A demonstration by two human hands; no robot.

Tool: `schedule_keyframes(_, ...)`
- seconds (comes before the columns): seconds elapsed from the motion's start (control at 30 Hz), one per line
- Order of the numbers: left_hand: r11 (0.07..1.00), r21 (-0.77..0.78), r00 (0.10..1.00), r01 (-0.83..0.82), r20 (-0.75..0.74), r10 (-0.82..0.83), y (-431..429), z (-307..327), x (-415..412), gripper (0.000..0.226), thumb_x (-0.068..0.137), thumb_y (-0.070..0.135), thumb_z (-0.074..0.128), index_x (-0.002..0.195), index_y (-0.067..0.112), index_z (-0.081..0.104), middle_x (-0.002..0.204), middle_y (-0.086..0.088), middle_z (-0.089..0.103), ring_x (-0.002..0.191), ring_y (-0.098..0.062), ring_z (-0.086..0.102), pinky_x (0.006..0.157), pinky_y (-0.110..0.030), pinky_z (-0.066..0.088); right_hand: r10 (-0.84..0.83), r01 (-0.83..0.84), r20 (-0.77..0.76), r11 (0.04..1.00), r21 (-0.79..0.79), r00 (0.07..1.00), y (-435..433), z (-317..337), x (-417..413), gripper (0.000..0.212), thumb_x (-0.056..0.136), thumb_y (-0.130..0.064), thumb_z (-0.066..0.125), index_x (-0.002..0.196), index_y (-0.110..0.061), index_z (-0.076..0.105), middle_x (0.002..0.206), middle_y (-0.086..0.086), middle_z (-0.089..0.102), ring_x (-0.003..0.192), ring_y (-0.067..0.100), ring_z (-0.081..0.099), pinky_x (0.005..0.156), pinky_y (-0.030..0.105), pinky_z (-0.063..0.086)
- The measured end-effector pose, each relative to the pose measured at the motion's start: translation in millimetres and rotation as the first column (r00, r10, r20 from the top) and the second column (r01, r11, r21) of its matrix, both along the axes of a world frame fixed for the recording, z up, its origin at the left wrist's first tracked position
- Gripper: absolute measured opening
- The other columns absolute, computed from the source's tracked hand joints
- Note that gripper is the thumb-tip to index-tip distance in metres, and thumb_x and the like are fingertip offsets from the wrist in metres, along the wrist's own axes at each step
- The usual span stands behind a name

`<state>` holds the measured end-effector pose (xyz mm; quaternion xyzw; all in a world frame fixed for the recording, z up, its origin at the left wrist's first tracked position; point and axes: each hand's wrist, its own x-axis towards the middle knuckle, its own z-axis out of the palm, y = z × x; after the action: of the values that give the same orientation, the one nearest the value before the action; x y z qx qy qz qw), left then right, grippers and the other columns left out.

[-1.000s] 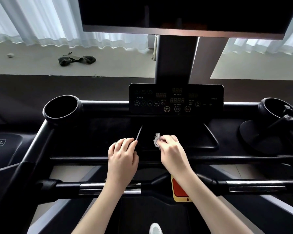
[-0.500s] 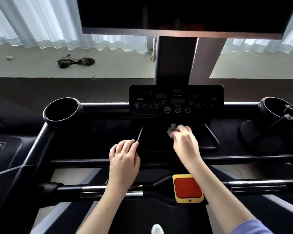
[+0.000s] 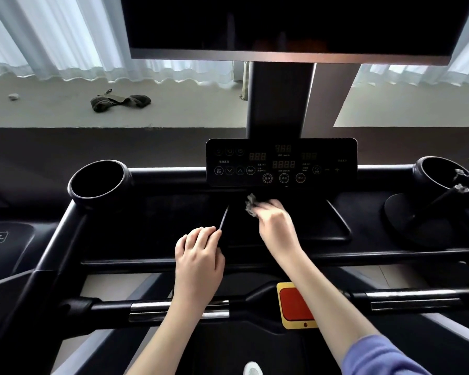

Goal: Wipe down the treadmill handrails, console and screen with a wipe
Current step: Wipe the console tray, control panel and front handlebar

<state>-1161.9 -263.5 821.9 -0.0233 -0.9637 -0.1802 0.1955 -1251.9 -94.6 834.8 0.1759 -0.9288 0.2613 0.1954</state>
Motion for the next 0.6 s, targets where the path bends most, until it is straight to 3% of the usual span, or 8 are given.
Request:
schedule_keyframes(0.07, 1.0, -0.002, 1.0, 0.002, -0.004, -0.002, 0, 0, 0, 0.043, 0.084, 0.023, 0.039, 0.113, 0.012, 0.069, 0.117, 0.001, 0.064, 0.115, -0.022, 0.055, 0.098, -0.048, 0.044, 0.017, -0.018, 0.007, 0.999, 0.03, 1.0, 10, 3, -2, 0.03, 0.07, 0.016, 0.067, 0.093, -0.001, 0.075, 0.092, 0.007, 0.074, 0.091, 0.032, 0.066, 0.073, 0.035, 0.057)
schedule_keyframes(0.23, 1.0, 0.001, 1.0, 0.0, -0.011, 0.0, 1, -1, 0, 0.043, 0.084, 0.022, 0.039, 0.112, 0.012, 0.069, 0.116, 0.001, 0.065, 0.114, -0.022, 0.056, 0.097, -0.049, 0.045, -0.305, 0.305, 0.031, 0.952, 0.001, 0.952, 20, 7, -5, 0.026, 0.063, 0.025, 0.066, 0.076, 0.002, 0.07, 0.074, 0.01, 0.068, 0.087, 0.038, 0.063, 0.053, 0.036, 0.053)
schedule_keyframes(0.37, 1.0, 0.0, 1.0, 0.003, -0.025, -0.003, 0, -1, 0, 0.042, 0.085, 0.022, 0.039, 0.111, 0.011, 0.07, 0.116, 0.0, 0.065, 0.113, -0.022, 0.057, 0.096, -0.049, 0.045, -0.204, 0.204, -0.014, 0.979, 0.007, 0.979, 25, 7, -1, 0.029, 0.063, 0.023, 0.067, 0.08, 0.001, 0.073, 0.077, 0.009, 0.07, 0.087, 0.036, 0.064, 0.06, 0.036, 0.056)
schedule_keyframes(0.53, 1.0, 0.0, 1.0, -0.004, -0.025, 0.004, 1, -1, 0, 0.042, 0.085, 0.022, 0.039, 0.111, 0.011, 0.07, 0.115, 0.0, 0.065, 0.113, -0.022, 0.058, 0.096, -0.049, 0.045, -0.404, 0.405, 0.032, 0.913, -0.047, 0.914, 45, 8, -6, 0.025, 0.068, 0.025, 0.061, 0.08, 0.005, 0.071, 0.078, 0.016, 0.068, 0.091, 0.039, 0.061, 0.06, 0.04, 0.054)
schedule_keyframes(0.6, 1.0, -0.001, 1.0, -0.003, -0.024, 0.003, 1, -1, 0, 0.042, 0.085, 0.023, 0.038, 0.111, 0.011, 0.07, 0.116, 0.0, 0.065, 0.113, -0.022, 0.057, 0.096, -0.049, 0.045, -0.34, 0.341, 0.025, 0.938, -0.063, 0.94, 35, 7, -3, 0.027, 0.064, 0.027, 0.063, 0.077, 0.005, 0.071, 0.074, 0.014, 0.068, 0.085, 0.04, 0.062, 0.062, 0.039, 0.055)
